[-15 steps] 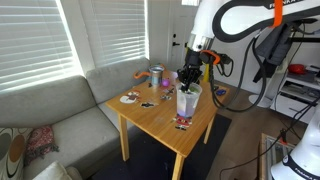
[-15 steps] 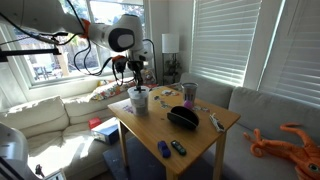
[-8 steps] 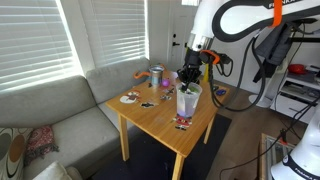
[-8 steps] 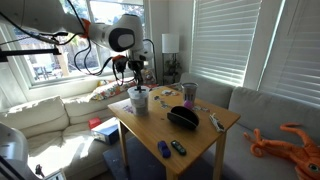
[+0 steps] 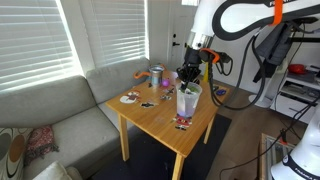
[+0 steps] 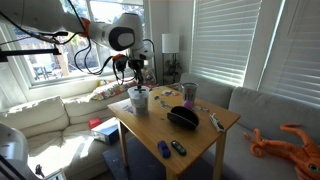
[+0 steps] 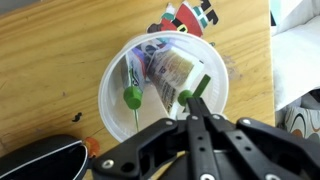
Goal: Remove the plastic bottles from the bucket
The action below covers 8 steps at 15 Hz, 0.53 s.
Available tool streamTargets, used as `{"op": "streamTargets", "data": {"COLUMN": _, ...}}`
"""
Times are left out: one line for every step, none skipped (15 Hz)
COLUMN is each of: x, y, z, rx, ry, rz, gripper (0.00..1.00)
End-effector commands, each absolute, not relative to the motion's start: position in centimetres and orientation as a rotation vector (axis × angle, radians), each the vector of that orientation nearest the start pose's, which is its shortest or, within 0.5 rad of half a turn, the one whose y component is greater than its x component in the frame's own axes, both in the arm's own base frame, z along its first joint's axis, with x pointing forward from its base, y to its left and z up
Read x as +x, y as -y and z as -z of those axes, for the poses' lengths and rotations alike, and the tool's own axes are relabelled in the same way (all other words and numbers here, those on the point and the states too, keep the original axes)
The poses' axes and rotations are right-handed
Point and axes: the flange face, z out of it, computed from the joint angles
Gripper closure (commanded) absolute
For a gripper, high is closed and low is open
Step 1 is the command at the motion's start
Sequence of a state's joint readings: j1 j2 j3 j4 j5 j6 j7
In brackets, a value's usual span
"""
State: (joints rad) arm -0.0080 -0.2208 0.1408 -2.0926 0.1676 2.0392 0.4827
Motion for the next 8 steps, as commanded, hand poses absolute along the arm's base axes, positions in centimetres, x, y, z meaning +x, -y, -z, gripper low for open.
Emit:
{"op": "streamTargets", "data": {"x": 50.7, "y": -8.4, "z": -53.6, "rx": -2.878, "ry": -0.635, "rz": 0.197, "gripper": 0.73}}
{"op": "streamTargets", "data": {"x": 50.8, "y": -8.4, "z": -53.5, "rx": -2.879, "ry": -0.636, "rz": 0.198, "gripper": 0.67}}
{"op": "streamTargets", "data": {"x": 50.8, "y": -8.4, "z": -53.2, "rx": -2.88, "ry": -0.634, "rz": 0.199, "gripper": 0.61}}
{"op": "streamTargets", "data": {"x": 50.9, "y": -8.4, "z": -53.0, "rx": -2.884, "ry": -0.634, "rz": 0.199, "gripper": 0.53}}
{"op": "streamTargets", "data": {"x": 51.0, "y": -8.5, "z": -52.9, "rx": -2.884, "ry": -0.634, "rz": 0.202, "gripper": 0.47}}
{"op": "streamTargets", "data": {"x": 51.1, "y": -8.4, "z": -52.7, "rx": -2.883, "ry": -0.636, "rz": 0.205, "gripper": 0.39}}
{"op": "streamTargets", "data": {"x": 51.3, "y": -8.4, "z": -52.5, "rx": -2.882, "ry": -0.636, "rz": 0.211, "gripper": 0.33}}
{"op": "streamTargets", "data": {"x": 51.5, "y": -8.4, "z": -52.3, "rx": -2.879, "ry": -0.638, "rz": 0.218, "gripper": 0.27}}
